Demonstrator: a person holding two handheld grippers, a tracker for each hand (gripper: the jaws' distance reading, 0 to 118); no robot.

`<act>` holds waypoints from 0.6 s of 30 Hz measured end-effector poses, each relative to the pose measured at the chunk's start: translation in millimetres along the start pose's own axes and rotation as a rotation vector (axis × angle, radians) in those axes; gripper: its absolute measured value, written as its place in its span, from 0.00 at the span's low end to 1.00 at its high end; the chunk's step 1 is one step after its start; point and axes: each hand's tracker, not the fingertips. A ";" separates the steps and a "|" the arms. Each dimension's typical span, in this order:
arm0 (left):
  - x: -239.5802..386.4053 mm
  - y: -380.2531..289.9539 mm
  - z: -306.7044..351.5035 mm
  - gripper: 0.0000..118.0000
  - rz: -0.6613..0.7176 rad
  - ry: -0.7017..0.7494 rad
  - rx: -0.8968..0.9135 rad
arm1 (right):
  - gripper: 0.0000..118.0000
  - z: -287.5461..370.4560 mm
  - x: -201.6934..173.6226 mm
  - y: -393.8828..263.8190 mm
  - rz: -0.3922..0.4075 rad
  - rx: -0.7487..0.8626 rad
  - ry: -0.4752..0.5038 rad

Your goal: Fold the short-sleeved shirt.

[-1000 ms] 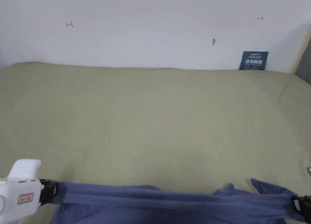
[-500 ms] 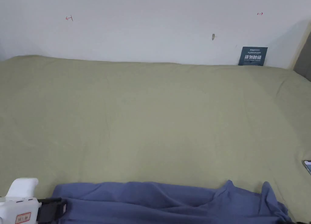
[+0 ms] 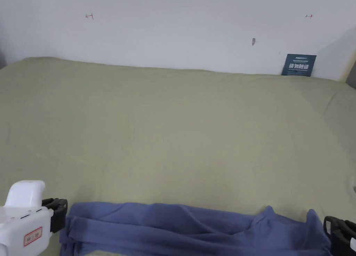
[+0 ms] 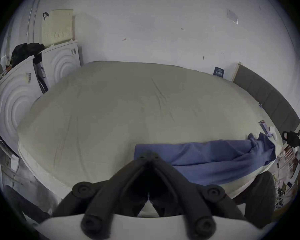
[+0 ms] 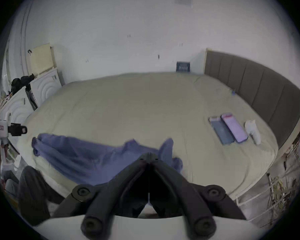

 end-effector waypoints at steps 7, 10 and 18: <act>-37.7 -3.8 -22.2 0.00 0.073 -0.017 -0.074 | 0.00 21.3 -41.0 21.1 0.050 0.159 -0.064; -60.1 -4.0 -35.7 0.00 0.161 -0.070 -0.146 | 0.00 37.1 -50.1 26.0 0.047 0.241 -0.088; -106.7 3.0 -82.8 0.00 0.399 -0.412 -0.414 | 0.00 76.4 -73.3 36.6 0.088 0.377 -0.149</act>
